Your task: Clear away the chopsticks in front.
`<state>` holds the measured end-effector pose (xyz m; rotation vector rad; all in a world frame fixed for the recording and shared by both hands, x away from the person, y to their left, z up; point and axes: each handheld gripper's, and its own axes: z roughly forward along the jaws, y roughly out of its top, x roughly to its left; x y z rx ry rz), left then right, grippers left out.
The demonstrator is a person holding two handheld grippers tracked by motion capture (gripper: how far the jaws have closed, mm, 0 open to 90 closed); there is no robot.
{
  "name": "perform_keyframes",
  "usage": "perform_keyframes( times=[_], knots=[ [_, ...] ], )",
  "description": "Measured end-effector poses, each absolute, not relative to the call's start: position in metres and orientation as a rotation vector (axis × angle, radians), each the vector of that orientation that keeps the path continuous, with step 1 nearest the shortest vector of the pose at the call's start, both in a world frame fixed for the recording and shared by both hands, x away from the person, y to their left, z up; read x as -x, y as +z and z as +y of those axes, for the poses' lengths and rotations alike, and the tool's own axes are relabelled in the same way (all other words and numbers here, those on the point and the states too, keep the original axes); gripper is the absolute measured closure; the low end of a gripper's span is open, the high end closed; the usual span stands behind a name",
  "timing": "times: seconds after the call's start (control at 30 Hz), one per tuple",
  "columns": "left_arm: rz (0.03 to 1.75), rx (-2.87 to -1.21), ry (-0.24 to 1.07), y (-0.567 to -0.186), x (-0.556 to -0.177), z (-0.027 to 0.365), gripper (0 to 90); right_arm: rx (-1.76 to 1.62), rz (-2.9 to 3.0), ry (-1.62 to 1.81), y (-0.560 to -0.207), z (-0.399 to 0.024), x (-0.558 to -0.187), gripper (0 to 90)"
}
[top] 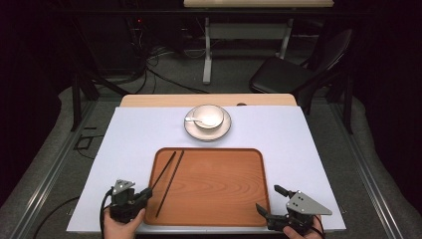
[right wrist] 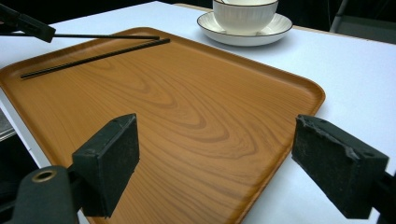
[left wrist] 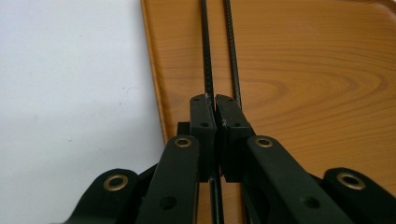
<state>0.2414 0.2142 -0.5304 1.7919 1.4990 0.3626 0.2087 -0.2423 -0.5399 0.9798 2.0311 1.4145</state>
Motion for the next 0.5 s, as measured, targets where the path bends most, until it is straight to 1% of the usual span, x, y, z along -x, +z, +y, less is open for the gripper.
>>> perform_keyframes(
  times=[0.13,0.33,0.5],
  knots=[
    [1.497,-1.814,0.361,-0.534,-0.245,0.211,86.1,-0.973,2.033,1.416,-0.540,-0.242,-0.209,14.7],
    [1.506,-1.853,0.321,-0.541,-0.248,0.208,86.0,-0.969,2.036,1.416,-0.540,-0.242,-0.209,14.7],
    [1.501,-1.860,0.328,-0.543,-0.248,0.206,85.8,-0.968,2.035,1.416,-0.540,-0.242,-0.208,14.7]
  ],
)
